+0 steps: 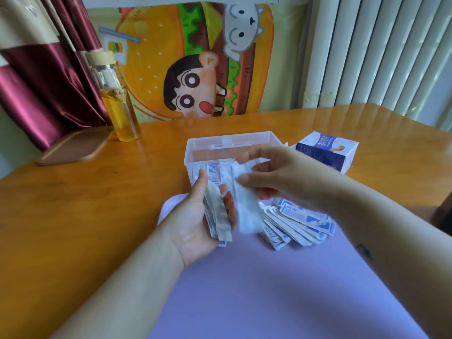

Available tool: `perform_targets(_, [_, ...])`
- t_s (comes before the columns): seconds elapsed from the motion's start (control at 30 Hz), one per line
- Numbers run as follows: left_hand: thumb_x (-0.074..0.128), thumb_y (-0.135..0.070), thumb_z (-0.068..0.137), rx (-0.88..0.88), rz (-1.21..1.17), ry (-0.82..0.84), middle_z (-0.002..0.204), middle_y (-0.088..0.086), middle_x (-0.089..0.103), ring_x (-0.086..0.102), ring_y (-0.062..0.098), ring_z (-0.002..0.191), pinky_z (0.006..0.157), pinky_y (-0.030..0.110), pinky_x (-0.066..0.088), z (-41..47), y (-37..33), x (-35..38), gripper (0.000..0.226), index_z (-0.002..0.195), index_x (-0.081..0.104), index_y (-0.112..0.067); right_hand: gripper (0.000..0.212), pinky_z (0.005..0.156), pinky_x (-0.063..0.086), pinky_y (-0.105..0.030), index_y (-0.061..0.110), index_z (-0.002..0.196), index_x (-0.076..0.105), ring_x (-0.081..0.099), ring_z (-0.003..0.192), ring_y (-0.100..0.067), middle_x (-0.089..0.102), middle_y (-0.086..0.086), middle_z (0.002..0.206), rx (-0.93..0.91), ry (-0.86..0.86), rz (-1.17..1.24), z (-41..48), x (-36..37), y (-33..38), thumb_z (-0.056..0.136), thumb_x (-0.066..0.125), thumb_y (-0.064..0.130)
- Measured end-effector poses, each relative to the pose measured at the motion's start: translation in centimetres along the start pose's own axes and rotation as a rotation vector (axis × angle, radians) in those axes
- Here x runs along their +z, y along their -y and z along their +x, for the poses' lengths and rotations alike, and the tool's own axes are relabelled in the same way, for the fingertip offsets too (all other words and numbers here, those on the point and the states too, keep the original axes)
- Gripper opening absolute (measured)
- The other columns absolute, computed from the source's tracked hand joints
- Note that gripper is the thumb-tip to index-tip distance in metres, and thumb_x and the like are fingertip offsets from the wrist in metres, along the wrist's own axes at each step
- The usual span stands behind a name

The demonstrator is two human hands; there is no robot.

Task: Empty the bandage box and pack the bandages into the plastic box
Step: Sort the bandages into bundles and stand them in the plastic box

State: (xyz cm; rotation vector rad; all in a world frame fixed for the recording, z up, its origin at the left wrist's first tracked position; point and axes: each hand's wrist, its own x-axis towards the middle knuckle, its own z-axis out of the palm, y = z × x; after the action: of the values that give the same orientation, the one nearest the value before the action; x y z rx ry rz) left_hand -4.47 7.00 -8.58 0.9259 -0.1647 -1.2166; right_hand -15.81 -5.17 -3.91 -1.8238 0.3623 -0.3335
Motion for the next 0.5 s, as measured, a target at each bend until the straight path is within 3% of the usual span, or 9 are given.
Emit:
perform_targets(0.03, [0.046,-0.057,0.089,-0.02,-0.007,0.032,0.1,0.009,0.071,0.069,0.019,0.081,0.08,0.033,0.054,-0.2,0.0,0.2,0.055,0.111,0.067,-0.011,0.021,0.053,0.045,-0.02,0.017,0.101,0.058,0.056,0.05,-0.01,0.058,0.005,0.053,-0.009,0.006,-0.011,0.1,0.6,-0.2,0.083,0.067,0.011])
perform_targets(0.13, [0.04,-0.053,0.093,-0.043,0.005,0.109,0.09,0.009,0.071,0.068,0.021,0.074,0.078,0.039,0.056,-0.6,0.2,0.7,0.055,0.096,0.074,-0.011,0.024,0.052,0.049,-0.018,0.018,0.106,0.057,0.063,0.051,-0.012,0.064,0.002,0.061,-0.029,-0.083,-0.224,0.4,2.1,-1.1,0.085,0.067,0.014])
perform_targets(0.27, [0.051,-0.023,0.093,-0.024,0.093,0.132,0.077,0.009,0.067,0.065,0.02,0.064,0.068,0.039,0.058,-0.9,0.6,0.9,0.027,0.087,0.072,-0.007,0.031,0.06,0.044,-0.01,0.031,0.108,0.056,0.059,0.067,-0.001,0.061,0.01,0.092,-0.111,-0.19,-0.482,0.6,2.5,-2.1,0.081,0.07,0.029])
perform_targets(0.33, [0.058,-0.012,0.081,-0.032,0.092,0.161,0.073,0.009,0.062,0.057,0.018,0.058,0.058,0.033,0.057,-1.2,0.6,1.2,0.014,0.084,0.07,-0.005,0.048,0.073,0.045,-0.012,0.039,0.119,0.05,0.055,0.086,0.001,0.056,0.013,0.113,-0.152,-0.156,-0.518,0.5,1.5,-2.2,0.077,0.072,0.034])
perform_targets(0.4, [0.06,-0.009,0.074,-0.015,0.109,0.176,0.073,0.009,0.059,0.052,0.016,0.057,0.053,0.028,0.052,-1.3,0.6,1.0,0.018,0.09,0.066,-0.006,0.074,0.092,0.048,-0.024,0.048,0.131,0.036,0.05,0.11,0.002,0.045,0.012,0.132,-0.132,0.009,-0.394,0.1,0.7,-2.0,0.072,0.077,0.034])
perform_targets(0.5, [0.054,-0.008,0.085,-0.013,0.2,0.21,0.074,0.005,0.056,0.05,0.013,0.065,0.053,0.025,0.05,-0.9,0.7,0.7,0.015,0.098,0.06,-0.008,0.118,0.103,0.044,-0.039,0.057,0.14,0.005,0.038,0.132,-0.004,0.02,0.024,0.147,-0.163,0.176,-0.398,-0.8,1.4,-2.2,0.052,0.083,0.049])
